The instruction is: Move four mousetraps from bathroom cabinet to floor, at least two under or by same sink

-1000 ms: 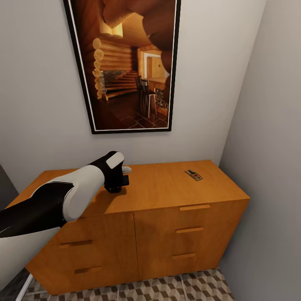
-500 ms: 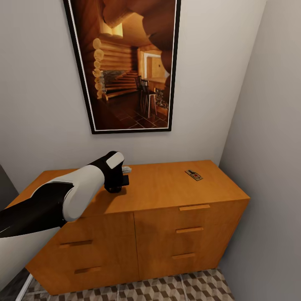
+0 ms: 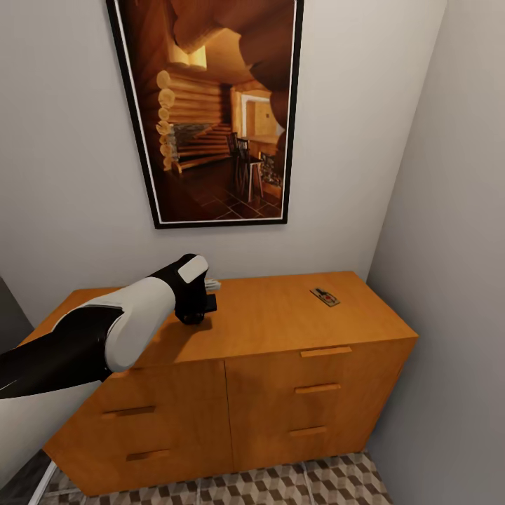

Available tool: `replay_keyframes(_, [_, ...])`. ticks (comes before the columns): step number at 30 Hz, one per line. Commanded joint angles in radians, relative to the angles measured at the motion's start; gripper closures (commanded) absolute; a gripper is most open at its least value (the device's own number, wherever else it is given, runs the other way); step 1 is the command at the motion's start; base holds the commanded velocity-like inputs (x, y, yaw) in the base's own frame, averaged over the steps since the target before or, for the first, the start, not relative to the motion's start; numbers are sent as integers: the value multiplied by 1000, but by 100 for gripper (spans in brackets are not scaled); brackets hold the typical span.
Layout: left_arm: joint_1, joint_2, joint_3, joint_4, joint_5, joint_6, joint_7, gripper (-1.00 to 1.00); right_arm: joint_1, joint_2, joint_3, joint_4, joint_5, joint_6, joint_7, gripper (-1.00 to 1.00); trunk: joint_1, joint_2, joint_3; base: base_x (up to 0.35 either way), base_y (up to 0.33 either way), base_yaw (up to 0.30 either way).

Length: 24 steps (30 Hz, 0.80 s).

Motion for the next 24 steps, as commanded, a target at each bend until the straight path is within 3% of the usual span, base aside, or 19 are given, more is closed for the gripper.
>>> replay_keyframes(1, [0,0,1,-2,6,4,8,100,-1,0,8,0,-8,4,-1,-100,-4,7,2,0,0,0])
replay_keyframes(24, [3,0,0,-1,6,3,8,100,-1,-1,8,0,-8,4,-1,-100,-92,168,74,0,0,0])
